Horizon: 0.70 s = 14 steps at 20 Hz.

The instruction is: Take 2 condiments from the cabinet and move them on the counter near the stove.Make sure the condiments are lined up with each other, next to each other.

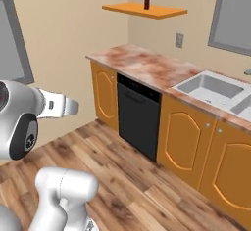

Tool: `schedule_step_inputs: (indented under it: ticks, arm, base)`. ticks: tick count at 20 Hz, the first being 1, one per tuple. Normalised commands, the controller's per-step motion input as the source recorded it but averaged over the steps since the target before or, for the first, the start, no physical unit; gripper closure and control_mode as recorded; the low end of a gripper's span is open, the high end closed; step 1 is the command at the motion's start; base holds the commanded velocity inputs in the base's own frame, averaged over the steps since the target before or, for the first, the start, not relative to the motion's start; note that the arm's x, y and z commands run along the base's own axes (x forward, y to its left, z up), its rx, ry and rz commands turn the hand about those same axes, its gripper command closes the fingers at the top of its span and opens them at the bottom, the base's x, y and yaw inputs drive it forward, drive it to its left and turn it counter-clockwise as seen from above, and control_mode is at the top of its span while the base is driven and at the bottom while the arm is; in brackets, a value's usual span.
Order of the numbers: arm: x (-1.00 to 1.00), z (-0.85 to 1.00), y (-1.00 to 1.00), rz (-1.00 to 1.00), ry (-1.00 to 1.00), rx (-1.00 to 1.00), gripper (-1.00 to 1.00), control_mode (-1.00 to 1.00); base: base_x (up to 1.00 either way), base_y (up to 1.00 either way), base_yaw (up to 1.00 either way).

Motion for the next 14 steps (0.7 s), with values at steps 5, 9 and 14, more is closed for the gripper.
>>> schedule_step_inputs:
  ticks: [5, 9, 14]
  arm:
    - [0.0, 0.0, 0.0, 0.0, 0.0, 0.0, -1.0, 1.0]
    - [0.0, 0.0, 0.0, 0.0, 0.0, 0.0, -1.0, 1.0]
    - [0.0, 0.0, 0.0, 0.0, 0.0, 0.0, -1.0, 1.0]
  base:
    - [0.38, 0.59, -0.13]
    - [0.43, 0.51, -0.21]
    - [0.52, 0.26, -0.41]
